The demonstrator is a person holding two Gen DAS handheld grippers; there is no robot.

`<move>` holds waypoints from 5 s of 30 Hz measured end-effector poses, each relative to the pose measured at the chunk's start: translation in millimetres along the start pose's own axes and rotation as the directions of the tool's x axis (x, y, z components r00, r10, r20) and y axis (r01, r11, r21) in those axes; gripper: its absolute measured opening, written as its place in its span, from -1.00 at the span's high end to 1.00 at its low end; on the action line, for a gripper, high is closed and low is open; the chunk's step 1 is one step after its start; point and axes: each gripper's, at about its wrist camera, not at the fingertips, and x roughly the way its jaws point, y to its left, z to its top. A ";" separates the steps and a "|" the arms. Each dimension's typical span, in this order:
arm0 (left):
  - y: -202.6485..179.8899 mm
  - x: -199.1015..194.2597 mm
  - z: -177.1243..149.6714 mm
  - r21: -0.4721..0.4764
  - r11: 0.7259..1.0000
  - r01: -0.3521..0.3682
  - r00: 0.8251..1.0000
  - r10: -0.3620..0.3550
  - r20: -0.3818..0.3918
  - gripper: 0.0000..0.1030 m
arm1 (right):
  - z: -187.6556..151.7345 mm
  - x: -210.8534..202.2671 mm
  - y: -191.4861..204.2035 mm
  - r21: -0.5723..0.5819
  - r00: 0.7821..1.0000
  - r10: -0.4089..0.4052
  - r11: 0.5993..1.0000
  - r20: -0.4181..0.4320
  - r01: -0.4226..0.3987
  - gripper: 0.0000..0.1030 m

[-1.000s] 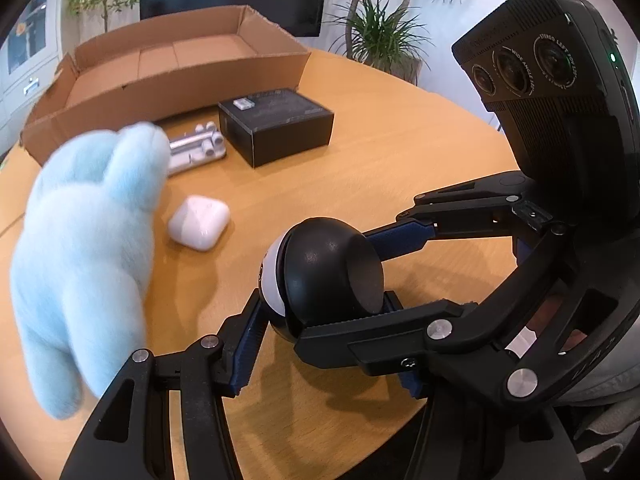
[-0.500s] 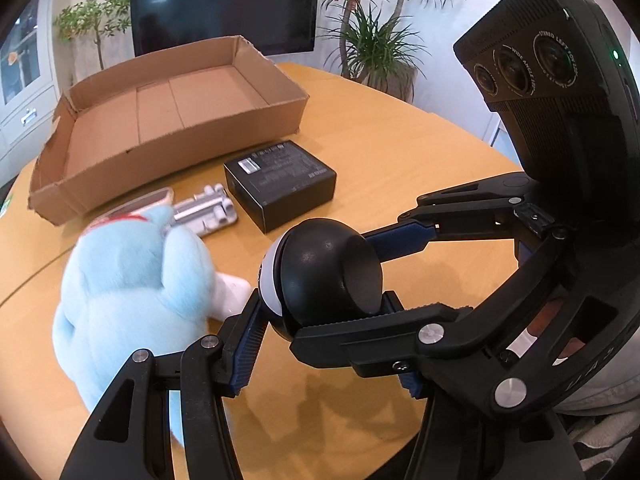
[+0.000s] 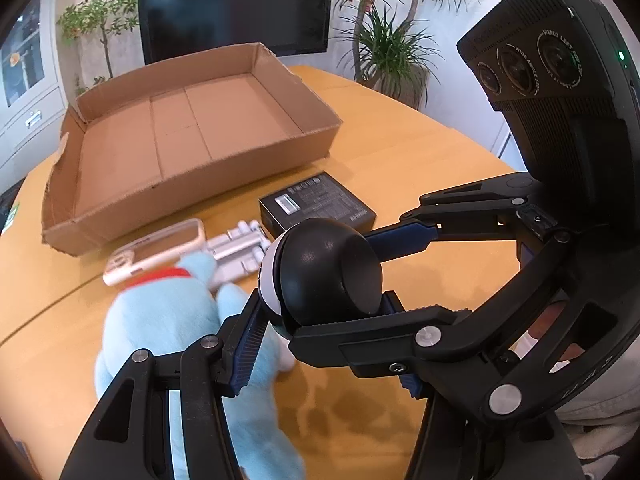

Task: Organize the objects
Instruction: 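Lift the black speaker ball with both grippers and carry it toward the cardboard box, then lower the speaker ball into the box and open both grippers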

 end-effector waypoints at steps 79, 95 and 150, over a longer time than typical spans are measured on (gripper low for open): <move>63.7 31.6 135.4 0.026 0.999 -0.031 0.999 0.030 0.036 -0.05 | 118.9 -9.7 -56.3 0.025 0.984 -0.138 0.990 0.116 0.136 -0.12; 94.3 47.5 135.9 -0.014 1.000 -0.019 1.000 0.019 0.025 -0.05 | 131.5 14.5 -66.4 0.034 0.987 -0.134 0.991 0.090 0.131 -0.10; 218.0 182.8 159.9 -0.206 0.979 -0.005 0.969 -0.046 -0.241 -0.04 | 189.9 144.6 -160.8 0.166 0.992 -0.049 0.984 -0.116 0.068 -0.08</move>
